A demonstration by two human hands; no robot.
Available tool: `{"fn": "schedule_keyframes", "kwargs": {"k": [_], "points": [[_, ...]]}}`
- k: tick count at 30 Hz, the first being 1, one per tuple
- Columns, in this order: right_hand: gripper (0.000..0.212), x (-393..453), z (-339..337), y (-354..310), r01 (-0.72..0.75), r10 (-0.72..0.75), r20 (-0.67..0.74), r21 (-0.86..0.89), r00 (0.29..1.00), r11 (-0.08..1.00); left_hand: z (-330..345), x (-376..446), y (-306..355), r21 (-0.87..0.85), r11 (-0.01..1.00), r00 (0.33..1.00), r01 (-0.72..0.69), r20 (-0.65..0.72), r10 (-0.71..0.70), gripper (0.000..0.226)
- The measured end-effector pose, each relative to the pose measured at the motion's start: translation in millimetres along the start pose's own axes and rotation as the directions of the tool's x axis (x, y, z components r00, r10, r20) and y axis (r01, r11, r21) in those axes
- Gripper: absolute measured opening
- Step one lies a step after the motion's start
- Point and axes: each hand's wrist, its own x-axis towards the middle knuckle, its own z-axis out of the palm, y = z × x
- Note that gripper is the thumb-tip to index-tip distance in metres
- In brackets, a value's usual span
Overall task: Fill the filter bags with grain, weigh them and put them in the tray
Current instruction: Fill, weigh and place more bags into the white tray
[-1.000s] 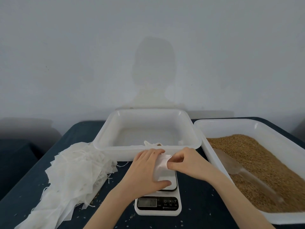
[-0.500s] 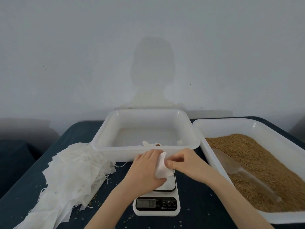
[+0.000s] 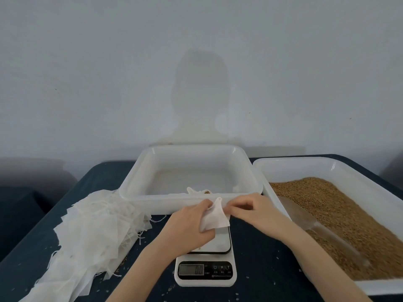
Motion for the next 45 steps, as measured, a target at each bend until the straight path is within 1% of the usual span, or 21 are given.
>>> {"fn": "schedule_keyframes", "kwargs": {"k": [2,5,7,8,10,11,13,14,16,18,20,21,23,25,27,30,33,36,39,43,45], "points": [[0.015,-4.5,-17.5,3.1,-0.018,0.016,-0.054,-0.042,0.998,0.999,-3.7,0.8,0.0,-0.041,0.999,1.0,-0.015,0.021,0.016,0.028],[0.011,-14.2,-51.7,16.3,-0.092,0.067,-0.201,-0.118,0.977,0.989,-8.6,5.0,0.0,-0.08,0.996,0.999,-0.031,0.041,0.035,0.029],[0.013,-19.9,-73.3,35.8,-0.197,0.125,-0.289,-0.237,0.949,0.951,-10.2,10.4,2.0,-0.063,0.997,0.998,-0.039,0.05,0.043,0.035],[0.015,-22.5,-83.4,47.3,-0.263,0.158,-0.308,-0.335,0.938,0.905,-10.6,13.9,3.5,-0.045,0.998,0.997,-0.045,0.055,0.047,0.037],[0.009,-28.3,-101.1,70.2,-0.393,0.27,-0.295,-0.538,0.917,0.746,-10.9,21.4,6.9,-0.016,0.998,0.996,-0.057,0.068,0.058,0.031],[0.01,-31.9,-107.2,81.1,-0.431,0.34,-0.267,-0.624,0.902,0.652,-10.9,25.5,9.1,0.0,0.998,0.995,-0.064,0.073,0.064,0.028],[0.026,-40.4,-114.1,101.8,-0.443,0.463,-0.197,-0.735,0.864,0.514,-9.7,33.6,14.7,0.027,0.996,0.993,-0.084,0.081,0.082,0.027],[0.03,-44.0,-115.3,108.5,-0.437,0.503,-0.167,-0.759,0.848,0.484,-8.3,37.6,17.9,0.03,0.995,0.992,-0.095,0.087,0.093,0.028],[0.033,-50.0,-115.1,115.4,-0.426,0.526,-0.146,-0.777,0.838,0.463,-4.5,45.1,24.0,0.025,0.994,0.99,-0.109,0.097,0.107,0.028],[0.039,-52.5,-115.4,120.0,-0.427,0.519,-0.162,-0.787,0.839,0.445,0.6,51.5,29.3,0.024,0.992,0.988,-0.12,0.099,0.117,0.028],[0.045,-51.5,-115.9,124.3,-0.434,0.523,-0.188,-0.808,0.831,0.399,5.9,55.9,33.8,0.03,0.991,0.986,-0.134,0.105,0.13,0.028],[0.041,-51.0,-115.6,126.3,-0.428,0.531,-0.183,-0.818,0.827,0.384,8.2,57.1,35.7,0.028,0.99,0.985,-0.139,0.112,0.135,0.027],[0.023,-50.6,-116.1,129.9,-0.432,0.548,-0.163,-0.804,0.821,0.409,11.8,58.5,39.3,0.016,0.99,0.982,-0.14,0.131,0.137,0.027],[0.015,-50.1,-120.6,131.7,-0.459,0.553,-0.166,-0.767,0.817,0.448,13.9,59.0,41.0,0.013,0.991,0.98,-0.136,0.145,0.133,0.024],[0.017,-49.3,-130.8,133.4,-0.474,0.525,-0.205,-0.756,0.826,0.451,14.1,58.6,41.5,0.01,0.992,0.98,-0.126,0.156,0.123,0.024],[0.019,-51.5,-153.3,135.3,-0.487,0.457,-0.286,-0.767,0.842,0.418,15.0,59.8,41.4,0.013,0.993,0.978,-0.12,0.172,0.116,0.028],[0.011,-60.1,-175.8,138.1,-0.51,0.421,-0.35,-0.777,0.837,0.37,17.4,63.3,40.8,0.034,0.993,0.979,-0.117,0.172,0.109,0.027],[0.016,-69.7,-194.1,142.5,-0.545,0.413,-0.396,-0.762,0.82,0.35,21.1,67.4,40.8,0.048,0.992,0.978,-0.118,0.179,0.107,0.027],[0.016,-73.1,-201.0,144.0,-0.549,0.472,-0.348,-0.732,0.81,0.403,25.3,70.2,42.3,0.051,0.992,0.976,-0.119,0.189,0.108,0.027],[0.011,-65.8,-191.4,147.0,-0.497,0.525,-0.182,-0.667,0.832,0.556,28.9,72.6,47.4,0.035,0.993,0.975,-0.117,0.196,0.108,0.025],[0.014,-60.1,-183.3,152.7,-0.473,0.545,-0.09,-0.625,0.834,0.621,29.8,73.4,50.9,0.016,0.993,0.975,-0.116,0.195,0.111,0.024]]}}
